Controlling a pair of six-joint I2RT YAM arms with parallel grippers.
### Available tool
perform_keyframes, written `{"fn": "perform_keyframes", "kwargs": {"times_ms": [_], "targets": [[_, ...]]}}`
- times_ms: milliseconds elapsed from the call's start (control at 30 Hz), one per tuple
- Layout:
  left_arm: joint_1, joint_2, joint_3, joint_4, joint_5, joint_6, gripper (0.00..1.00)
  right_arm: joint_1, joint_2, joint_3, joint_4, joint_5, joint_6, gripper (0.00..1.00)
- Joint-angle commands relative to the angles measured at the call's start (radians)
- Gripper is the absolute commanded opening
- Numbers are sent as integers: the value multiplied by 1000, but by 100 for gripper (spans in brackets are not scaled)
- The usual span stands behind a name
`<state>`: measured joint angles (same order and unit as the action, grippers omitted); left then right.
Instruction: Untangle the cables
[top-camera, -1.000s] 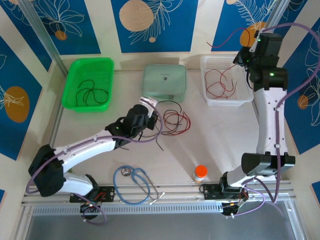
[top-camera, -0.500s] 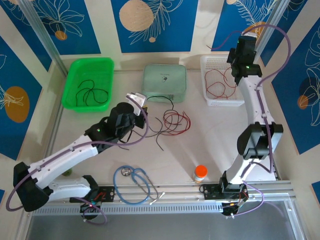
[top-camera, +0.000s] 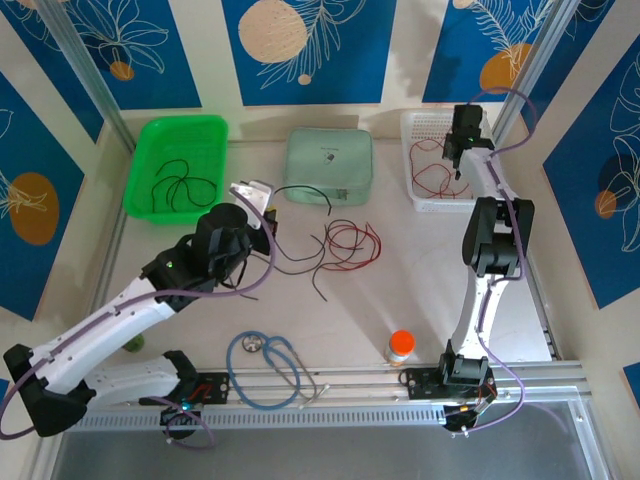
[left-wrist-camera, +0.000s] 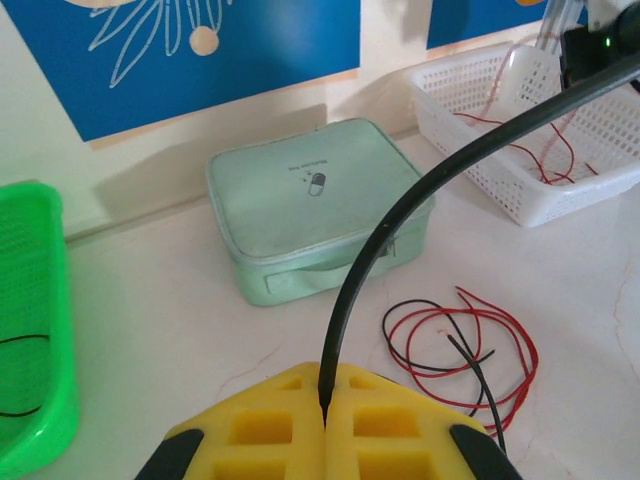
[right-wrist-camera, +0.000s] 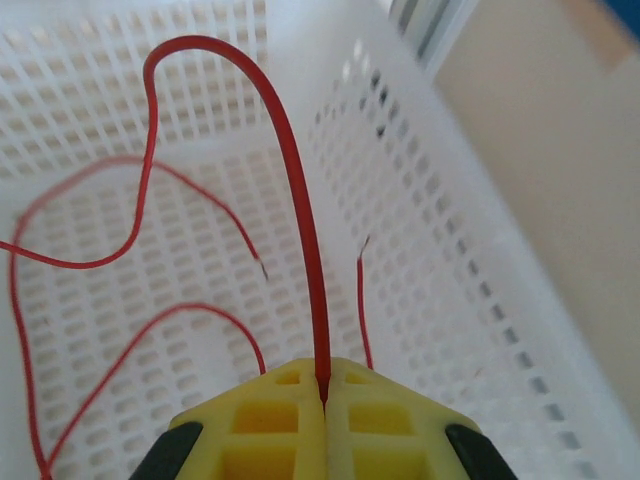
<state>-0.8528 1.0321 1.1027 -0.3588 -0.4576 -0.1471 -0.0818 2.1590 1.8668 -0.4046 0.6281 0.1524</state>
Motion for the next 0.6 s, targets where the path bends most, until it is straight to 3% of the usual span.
{"fn": "perform_keyframes", "kwargs": {"times_ms": [0,133,400,567], "targets": [[3,-29,58,-56,-63,27,0,-5,19,30,-68,-28,79,0],[3,-26,105,-104,-107,39,0,-12,42,52,-144,-71,130,4],[24,-4,171,-89,-190,147,1,-15,-25,32,-174,-135,144,61],[97,62,243,-84,-177,186,1,-6,-119,-14,-172,-143,149,75]]}}
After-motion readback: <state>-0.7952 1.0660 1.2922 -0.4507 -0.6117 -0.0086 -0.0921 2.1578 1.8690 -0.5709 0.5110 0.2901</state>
